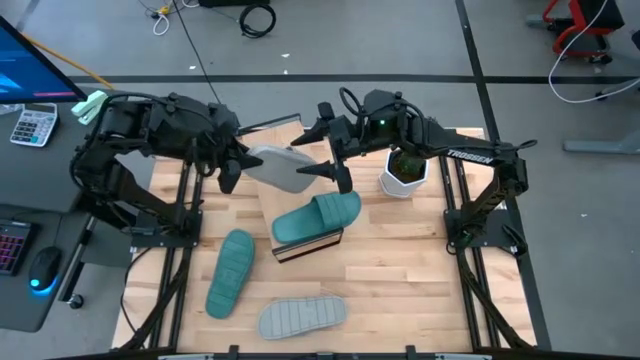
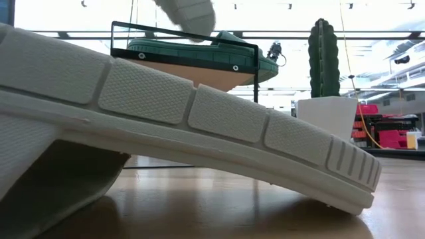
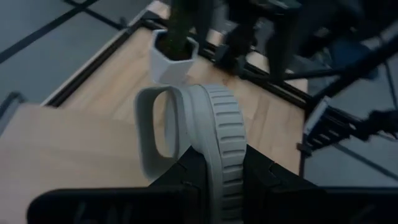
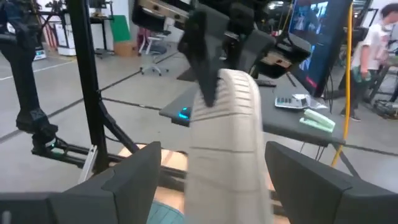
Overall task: Pick and place slides into the shelf
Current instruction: Put the top white slipper on the shelf
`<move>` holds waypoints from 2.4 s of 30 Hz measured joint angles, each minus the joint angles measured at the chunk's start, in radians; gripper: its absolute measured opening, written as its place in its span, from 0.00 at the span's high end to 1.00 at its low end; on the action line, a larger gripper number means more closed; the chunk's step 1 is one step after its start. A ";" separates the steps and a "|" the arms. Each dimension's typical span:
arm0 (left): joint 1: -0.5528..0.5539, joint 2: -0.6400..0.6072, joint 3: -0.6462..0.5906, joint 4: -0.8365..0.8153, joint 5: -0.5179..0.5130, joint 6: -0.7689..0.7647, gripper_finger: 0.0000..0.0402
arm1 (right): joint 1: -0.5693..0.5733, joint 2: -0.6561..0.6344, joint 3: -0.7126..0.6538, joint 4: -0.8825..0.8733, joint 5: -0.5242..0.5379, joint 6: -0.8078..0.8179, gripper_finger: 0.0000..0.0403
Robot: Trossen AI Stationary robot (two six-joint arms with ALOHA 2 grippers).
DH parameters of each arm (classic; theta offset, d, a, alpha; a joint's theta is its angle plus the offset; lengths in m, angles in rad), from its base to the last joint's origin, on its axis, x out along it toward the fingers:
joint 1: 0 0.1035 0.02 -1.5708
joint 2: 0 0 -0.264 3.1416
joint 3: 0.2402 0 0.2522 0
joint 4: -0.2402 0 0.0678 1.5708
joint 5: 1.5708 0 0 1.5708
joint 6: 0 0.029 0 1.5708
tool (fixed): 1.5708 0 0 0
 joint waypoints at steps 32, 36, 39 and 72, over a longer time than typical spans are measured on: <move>-0.017 0.051 -0.001 -0.025 -0.097 0.303 0.86 | -0.029 0.015 0.000 -0.098 -0.023 0.097 0.28; -0.004 0.049 -0.001 -0.031 -0.165 0.407 0.86 | -0.041 -0.033 -0.001 -0.137 -0.003 0.102 0.28; -0.003 0.042 -0.001 -0.039 -0.205 0.574 0.86 | -0.042 -0.078 0.000 -0.152 0.031 0.102 0.28; 0.020 -0.681 -1.086 0.953 -0.114 0.929 0.86 | -0.060 -0.141 0.000 -0.240 0.209 0.212 0.34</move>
